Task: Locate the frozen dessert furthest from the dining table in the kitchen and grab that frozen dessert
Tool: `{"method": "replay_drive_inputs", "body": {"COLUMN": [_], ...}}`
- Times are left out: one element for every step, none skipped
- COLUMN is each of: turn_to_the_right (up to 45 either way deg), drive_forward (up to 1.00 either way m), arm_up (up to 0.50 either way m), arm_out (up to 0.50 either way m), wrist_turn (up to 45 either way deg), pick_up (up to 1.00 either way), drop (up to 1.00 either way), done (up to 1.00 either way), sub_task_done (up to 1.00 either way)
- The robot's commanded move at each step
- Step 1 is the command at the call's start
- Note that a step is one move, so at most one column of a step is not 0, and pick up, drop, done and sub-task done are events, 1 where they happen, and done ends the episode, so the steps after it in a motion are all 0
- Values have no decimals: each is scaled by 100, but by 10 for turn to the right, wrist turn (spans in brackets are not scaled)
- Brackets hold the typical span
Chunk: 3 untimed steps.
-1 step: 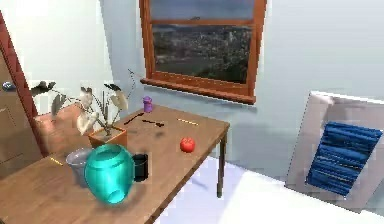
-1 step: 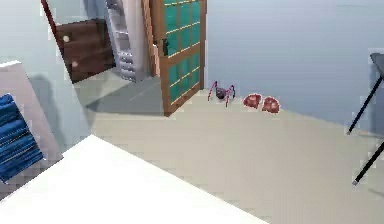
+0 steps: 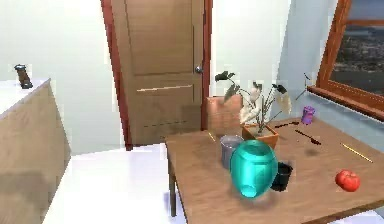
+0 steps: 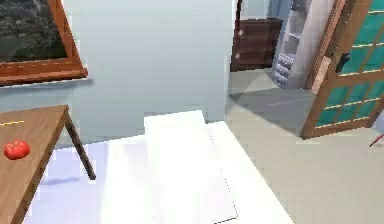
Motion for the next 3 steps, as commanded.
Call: {"method": "replay_drive_inputs", "body": {"turn_to_the_right": [-450, -450, -240], "drive_forward": [0, 0, 0], "arm_up": [0, 0, 0], "arm_out": [0, 0, 0], "wrist_turn": [0, 0, 0], "pick_up": [0, 0, 0], "drop": [0, 0, 0], "done": [0, 0, 0], "sub_task_done": [0, 0, 0]}}
